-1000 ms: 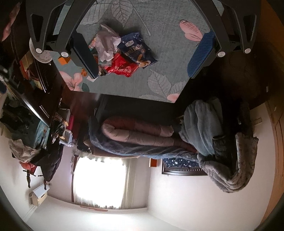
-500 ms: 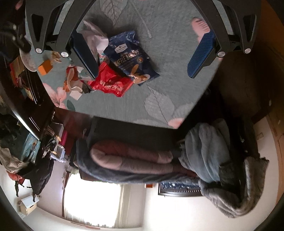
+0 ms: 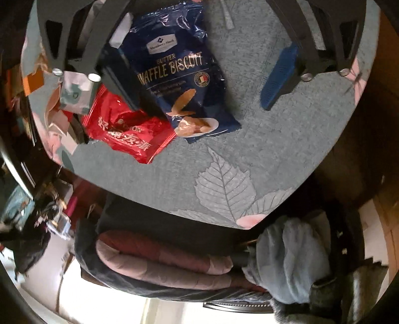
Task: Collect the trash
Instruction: 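Grasp the blue Waffle Biscuit wrapper with the left gripper while the right gripper approaches the crumpled white tissue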
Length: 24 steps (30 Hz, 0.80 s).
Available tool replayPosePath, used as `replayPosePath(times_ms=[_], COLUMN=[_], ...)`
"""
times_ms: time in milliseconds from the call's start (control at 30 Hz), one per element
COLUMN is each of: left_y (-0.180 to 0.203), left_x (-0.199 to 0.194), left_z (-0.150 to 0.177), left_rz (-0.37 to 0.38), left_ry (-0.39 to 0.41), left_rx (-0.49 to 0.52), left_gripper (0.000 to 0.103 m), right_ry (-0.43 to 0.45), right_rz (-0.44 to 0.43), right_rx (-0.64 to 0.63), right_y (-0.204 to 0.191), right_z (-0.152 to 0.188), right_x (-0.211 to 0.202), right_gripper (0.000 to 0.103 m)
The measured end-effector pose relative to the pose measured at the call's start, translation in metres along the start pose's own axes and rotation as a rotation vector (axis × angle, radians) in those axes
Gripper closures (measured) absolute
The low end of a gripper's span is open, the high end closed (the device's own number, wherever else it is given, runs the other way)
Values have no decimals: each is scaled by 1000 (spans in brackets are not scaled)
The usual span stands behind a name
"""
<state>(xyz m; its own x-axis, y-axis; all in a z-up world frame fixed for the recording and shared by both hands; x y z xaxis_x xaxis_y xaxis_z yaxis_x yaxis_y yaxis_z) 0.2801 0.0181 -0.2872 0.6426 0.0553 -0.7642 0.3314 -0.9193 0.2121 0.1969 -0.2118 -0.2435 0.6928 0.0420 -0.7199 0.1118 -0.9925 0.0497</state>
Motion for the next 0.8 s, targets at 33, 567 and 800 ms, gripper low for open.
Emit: replayPosePath(times_ms=[33,567,800], left_y=[-1,-26,-48], left_x=[0,-3,-36], left_z=[0,0,-9], left_rz=[0,101,131], left_ry=[1,-14,51], left_rx=[-4,-60,-104], left_gripper=[24,92,92], right_ry=[-5,-7,20], right_rz=[-6,-81,-134], right_rx=[0,-54,-106], right_y=[-2,-40,-68], right_z=[0,-4,-12], right_x=[2,1,2], right_gripper=[3,4,4])
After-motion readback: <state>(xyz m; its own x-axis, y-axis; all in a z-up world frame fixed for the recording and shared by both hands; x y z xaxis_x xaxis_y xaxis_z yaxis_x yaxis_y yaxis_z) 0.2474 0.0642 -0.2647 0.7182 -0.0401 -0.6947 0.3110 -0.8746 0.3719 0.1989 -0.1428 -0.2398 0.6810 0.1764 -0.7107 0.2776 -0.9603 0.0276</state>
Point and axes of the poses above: each gripper's, at about its wrist camera, not at the fingertips, and x roughly the way its jaws point, y to its right, z to its underside, the point moved 1 cm from there along x, roughly the way its jaws point, and after that the axes turned 7 degrees about -x, right-handed, at the moved point
